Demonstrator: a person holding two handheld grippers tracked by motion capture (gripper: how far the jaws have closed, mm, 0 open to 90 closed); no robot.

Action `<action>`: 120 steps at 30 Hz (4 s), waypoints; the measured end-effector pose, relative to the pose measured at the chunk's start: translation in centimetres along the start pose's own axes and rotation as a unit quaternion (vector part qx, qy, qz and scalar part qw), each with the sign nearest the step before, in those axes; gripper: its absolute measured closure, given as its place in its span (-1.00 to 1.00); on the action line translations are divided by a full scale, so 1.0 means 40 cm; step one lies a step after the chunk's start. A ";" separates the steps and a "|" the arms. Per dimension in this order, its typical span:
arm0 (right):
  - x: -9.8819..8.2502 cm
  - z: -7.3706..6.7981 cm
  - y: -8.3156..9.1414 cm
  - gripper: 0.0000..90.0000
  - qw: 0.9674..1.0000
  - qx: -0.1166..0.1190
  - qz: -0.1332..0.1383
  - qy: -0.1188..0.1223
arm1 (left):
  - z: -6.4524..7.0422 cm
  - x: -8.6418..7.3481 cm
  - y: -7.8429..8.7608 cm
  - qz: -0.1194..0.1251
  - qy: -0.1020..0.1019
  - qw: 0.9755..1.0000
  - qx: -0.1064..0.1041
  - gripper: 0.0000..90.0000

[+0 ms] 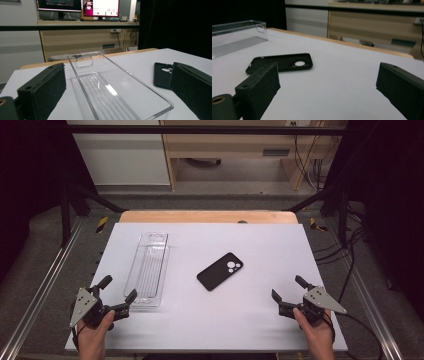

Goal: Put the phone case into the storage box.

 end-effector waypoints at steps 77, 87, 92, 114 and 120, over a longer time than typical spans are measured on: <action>0.058 -0.031 -0.512 0.33 0.946 0.061 -0.319 -0.012 | -0.006 -0.008 -0.002 -0.019 0.000 1.000 0.007 -0.98; 0.047 -0.029 -0.516 0.40 0.943 0.059 -0.328 -0.011 | -0.005 -0.008 -0.004 -0.018 0.000 1.000 0.006 -0.98; 0.039 -0.025 -0.518 0.48 0.941 0.065 -0.331 -0.009 | -0.004 -0.008 -0.005 -0.019 0.002 1.000 0.006 -0.98; 0.036 -0.025 -0.517 0.58 0.941 0.064 -0.333 0.001 | -0.002 -0.011 -0.008 -0.023 0.001 1.000 0.003 -0.98; 0.035 -0.030 -0.515 0.67 0.941 0.061 -0.331 0.029 | -0.001 -0.011 -0.009 -0.023 0.000 1.000 0.002 -0.98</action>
Point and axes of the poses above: each handheld gripper's, and its own axes: y roughly backward along the jaws, x roughly out of its top, z roughly to its right, the point moved 4 cm from there along -y, roughly forward along the jaws, and after that the axes turned 3 degrees about -z, right-handed, at the moved point
